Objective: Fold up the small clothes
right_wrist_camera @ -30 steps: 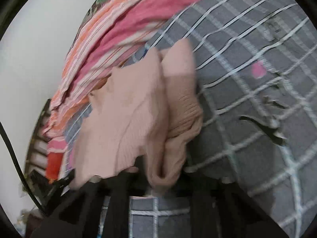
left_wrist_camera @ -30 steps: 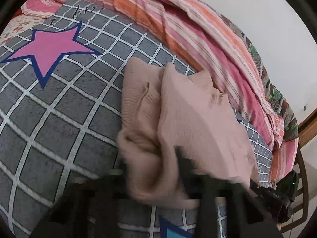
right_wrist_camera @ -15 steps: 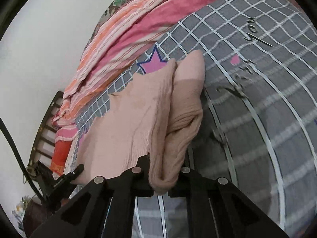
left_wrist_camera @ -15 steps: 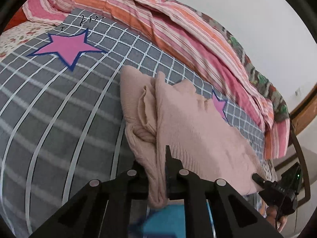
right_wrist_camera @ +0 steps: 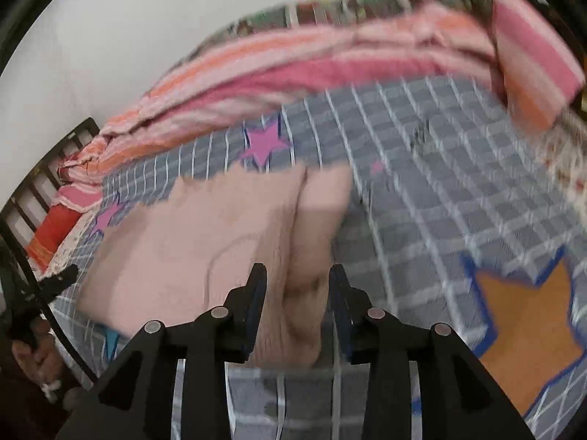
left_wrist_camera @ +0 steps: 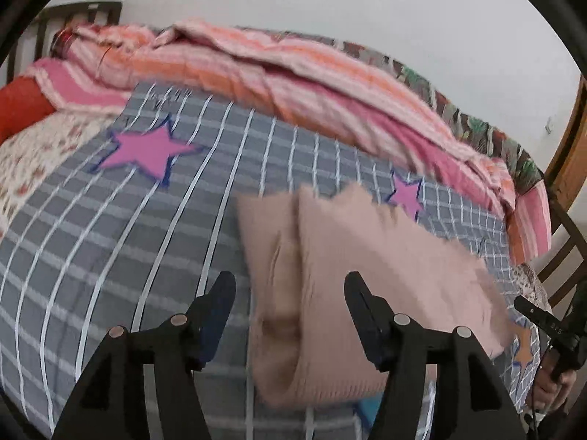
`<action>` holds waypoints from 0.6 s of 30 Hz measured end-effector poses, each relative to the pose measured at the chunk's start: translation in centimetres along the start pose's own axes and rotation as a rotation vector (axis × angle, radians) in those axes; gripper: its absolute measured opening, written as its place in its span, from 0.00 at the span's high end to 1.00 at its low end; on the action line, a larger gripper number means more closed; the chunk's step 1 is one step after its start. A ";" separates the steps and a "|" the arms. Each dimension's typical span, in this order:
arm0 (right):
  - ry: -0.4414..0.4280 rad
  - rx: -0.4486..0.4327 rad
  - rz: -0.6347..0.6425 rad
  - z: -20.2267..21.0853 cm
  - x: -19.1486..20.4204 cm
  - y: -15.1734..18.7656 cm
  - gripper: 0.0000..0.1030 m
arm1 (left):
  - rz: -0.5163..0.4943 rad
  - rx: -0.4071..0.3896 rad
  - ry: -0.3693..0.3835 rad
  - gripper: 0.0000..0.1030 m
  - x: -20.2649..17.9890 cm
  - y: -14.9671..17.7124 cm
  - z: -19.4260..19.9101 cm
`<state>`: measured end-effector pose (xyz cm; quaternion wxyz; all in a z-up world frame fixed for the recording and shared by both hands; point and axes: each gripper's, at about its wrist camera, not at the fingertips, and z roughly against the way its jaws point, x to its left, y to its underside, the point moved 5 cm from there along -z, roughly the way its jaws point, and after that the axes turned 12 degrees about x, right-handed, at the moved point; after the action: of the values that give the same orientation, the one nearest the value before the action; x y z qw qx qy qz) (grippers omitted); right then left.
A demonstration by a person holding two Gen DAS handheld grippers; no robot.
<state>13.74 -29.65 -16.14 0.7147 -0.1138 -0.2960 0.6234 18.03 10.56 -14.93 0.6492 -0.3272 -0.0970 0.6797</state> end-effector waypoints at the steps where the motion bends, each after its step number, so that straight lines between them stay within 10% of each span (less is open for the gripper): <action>1: 0.001 -0.011 0.010 -0.2 0.2 -0.9 0.65 | -0.009 -0.002 0.005 0.42 -0.5 -1.2 -0.5; 9: 0.067 0.070 -0.016 -7.6 1.0 -7.6 0.65 | -0.054 0.065 -0.028 0.43 -3.4 -6.8 -7.6; 13: 0.093 0.184 -0.058 -12.2 0.2 -8.9 0.65 | -0.030 0.138 -0.081 0.66 -2.7 -6.9 -11.3; 16: 0.098 0.167 -0.011 -12.7 0.5 -9.2 0.95 | -0.001 0.148 -0.063 0.91 -2.0 -6.4 -12.1; 18: 0.041 0.144 0.036 -12.3 1.3 -9.1 0.94 | 0.007 0.108 -0.032 0.93 -1.7 -6.7 -11.4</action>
<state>28.28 -27.67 -20.74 0.7156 -0.0802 -0.2335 0.6535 29.90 6.54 -19.39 0.6619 -0.2813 -0.0694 0.6913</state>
